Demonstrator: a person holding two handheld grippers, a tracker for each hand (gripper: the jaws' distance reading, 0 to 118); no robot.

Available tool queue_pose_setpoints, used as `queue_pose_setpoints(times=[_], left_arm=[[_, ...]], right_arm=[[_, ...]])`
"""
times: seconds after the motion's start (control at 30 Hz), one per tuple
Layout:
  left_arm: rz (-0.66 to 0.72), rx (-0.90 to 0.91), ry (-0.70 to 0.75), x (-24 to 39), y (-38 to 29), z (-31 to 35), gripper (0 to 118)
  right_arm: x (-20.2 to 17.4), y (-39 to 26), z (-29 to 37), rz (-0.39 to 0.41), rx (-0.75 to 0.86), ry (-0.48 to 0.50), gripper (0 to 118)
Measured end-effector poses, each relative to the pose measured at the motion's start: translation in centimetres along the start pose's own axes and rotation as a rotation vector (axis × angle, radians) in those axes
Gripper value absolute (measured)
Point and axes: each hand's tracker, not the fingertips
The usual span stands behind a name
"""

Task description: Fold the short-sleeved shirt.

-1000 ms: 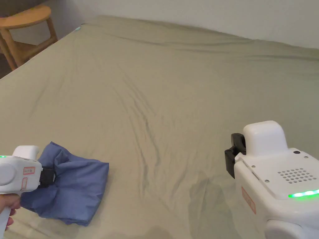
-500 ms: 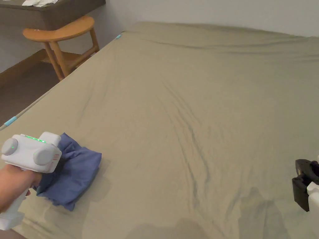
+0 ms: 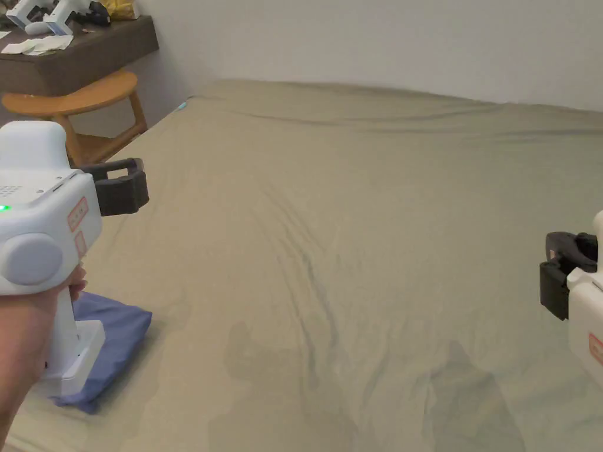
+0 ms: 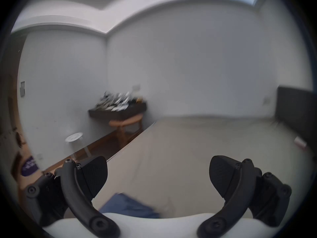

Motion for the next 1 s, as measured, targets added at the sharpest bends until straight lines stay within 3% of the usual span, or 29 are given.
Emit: queue_pose_setpoints(times=[0.27, 0.33, 0.4, 0.53, 0.6, 0.7, 0.83, 1.0], left_arm=[[0.053, 0.14, -0.213, 13.4, 1.7, 8.8, 115], [0.044, 0.143, -0.228, 16.1, 1.2, 10.0, 107], [0.012, 0.158, -0.282, 18.4, 0.7, 11.5, 91], [-0.095, 0.17, -0.346, 22.4, -0.6, 13.9, 19], [-0.117, 0.207, -0.33, 24.0, -1.9, 15.1, 3], [-0.214, 0.3, -0.198, 25.5, -3.7, 16.5, 0], [-0.127, 0.175, -0.357, 25.2, -4.1, 16.6, 0], [-0.114, 0.153, -0.353, 24.8, -3.8, 16.8, 0]], right_arm=[[3.0, 2.1, 7.0, -0.003, 0.178, -0.086, 2], [3.3, 1.7, 8.4, 0.006, 0.203, -0.101, 2], [3.3, 1.2, 9.4, 0.013, 0.22, -0.114, 2], [3.6, -0.2, 10.3, 0.026, 0.234, -0.13, 2], [3.6, -1.0, 10.7, 0.022, 0.232, -0.149, 2], [3.5, -2.2, 11.0, 0.015, 0.22, -0.156, 2], [3.1, -3.7, 11.3, 0.057, 0.213, -0.169, 2], [3.2, -3.8, 11.0, 0.01, 0.204, -0.15, 2]])
